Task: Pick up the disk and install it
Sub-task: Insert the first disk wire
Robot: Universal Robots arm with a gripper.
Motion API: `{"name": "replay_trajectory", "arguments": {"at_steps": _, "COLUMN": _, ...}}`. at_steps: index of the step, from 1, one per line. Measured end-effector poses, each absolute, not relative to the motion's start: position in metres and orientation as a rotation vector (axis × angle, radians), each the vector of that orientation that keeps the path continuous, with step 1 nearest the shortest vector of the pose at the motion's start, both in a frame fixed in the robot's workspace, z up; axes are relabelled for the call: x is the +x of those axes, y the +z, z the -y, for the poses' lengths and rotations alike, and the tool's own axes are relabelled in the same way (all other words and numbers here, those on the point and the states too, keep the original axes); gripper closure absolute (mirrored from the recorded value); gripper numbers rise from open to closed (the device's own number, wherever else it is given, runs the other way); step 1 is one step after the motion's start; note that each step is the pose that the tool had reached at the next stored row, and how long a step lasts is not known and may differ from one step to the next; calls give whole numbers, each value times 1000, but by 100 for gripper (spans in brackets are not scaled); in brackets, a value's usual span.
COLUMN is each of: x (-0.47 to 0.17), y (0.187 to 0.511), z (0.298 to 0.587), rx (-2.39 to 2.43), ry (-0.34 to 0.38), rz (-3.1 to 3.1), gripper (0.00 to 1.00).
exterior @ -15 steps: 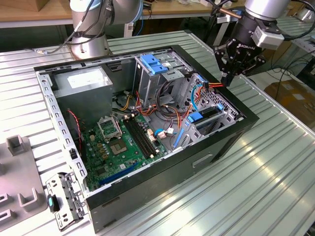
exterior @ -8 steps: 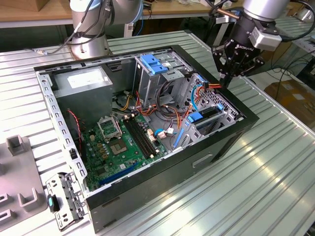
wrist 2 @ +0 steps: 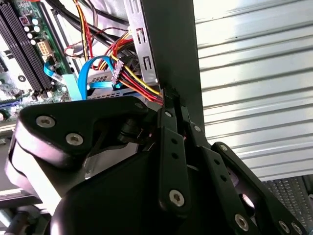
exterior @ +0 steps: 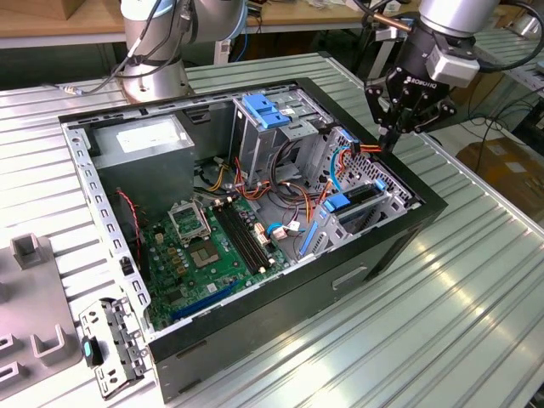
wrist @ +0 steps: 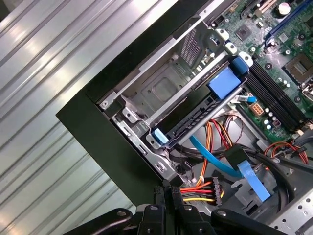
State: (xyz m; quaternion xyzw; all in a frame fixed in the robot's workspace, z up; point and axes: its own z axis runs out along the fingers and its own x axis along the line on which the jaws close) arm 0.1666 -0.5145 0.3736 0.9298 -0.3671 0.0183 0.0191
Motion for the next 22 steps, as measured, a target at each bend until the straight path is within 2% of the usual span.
{"name": "replay_trajectory", "arguments": {"at_steps": 22, "x": 166, "y": 373, "z": 514, "rx": 2803, "ry": 52, "rz": 1327, "gripper": 83}}
